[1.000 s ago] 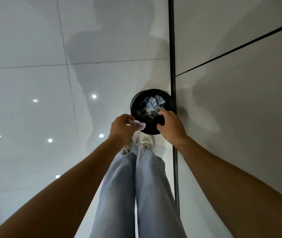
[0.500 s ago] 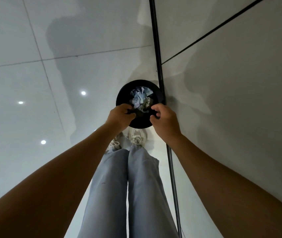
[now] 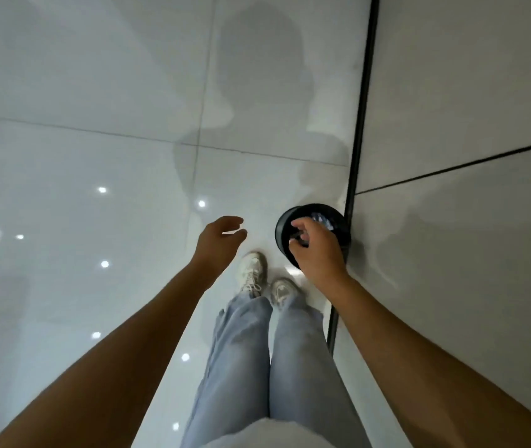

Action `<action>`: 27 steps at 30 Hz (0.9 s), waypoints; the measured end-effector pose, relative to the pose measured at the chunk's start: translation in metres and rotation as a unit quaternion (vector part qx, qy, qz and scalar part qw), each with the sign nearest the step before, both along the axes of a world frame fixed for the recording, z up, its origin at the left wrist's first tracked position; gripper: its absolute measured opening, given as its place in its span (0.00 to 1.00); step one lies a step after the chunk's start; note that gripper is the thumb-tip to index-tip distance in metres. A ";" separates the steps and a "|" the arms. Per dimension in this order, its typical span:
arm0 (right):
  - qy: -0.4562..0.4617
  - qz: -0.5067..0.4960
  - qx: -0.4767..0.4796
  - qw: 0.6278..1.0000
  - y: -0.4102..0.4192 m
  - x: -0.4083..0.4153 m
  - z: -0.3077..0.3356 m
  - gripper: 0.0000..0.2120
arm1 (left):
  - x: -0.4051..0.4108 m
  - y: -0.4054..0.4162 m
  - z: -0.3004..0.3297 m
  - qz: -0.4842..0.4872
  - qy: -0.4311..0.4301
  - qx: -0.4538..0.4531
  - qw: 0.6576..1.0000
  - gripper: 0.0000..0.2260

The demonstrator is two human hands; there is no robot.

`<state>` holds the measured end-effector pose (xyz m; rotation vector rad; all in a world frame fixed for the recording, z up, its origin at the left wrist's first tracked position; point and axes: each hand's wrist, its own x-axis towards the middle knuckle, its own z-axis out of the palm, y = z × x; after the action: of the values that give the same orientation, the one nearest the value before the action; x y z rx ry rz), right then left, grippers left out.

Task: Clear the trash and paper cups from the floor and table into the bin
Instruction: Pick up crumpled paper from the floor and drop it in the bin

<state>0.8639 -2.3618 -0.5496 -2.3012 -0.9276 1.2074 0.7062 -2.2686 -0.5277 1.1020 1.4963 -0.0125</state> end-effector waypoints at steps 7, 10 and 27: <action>0.002 0.213 0.056 0.975 0.033 -0.083 0.095 0.14 | -0.112 -0.049 0.106 0.225 -0.034 0.034 0.973 0.12; 0.012 0.296 0.071 0.952 0.036 -0.145 0.134 0.14 | -0.166 -0.086 0.147 0.333 -0.042 0.056 0.940 0.10; 0.080 0.720 0.096 0.682 -0.191 -0.607 0.240 0.15 | -0.514 -0.455 0.230 0.741 -0.012 0.128 0.659 0.11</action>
<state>0.2567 -2.5529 -0.3095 -0.8859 -2.7754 1.5315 0.1925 -2.7236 -0.2980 -0.2295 2.0000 1.3713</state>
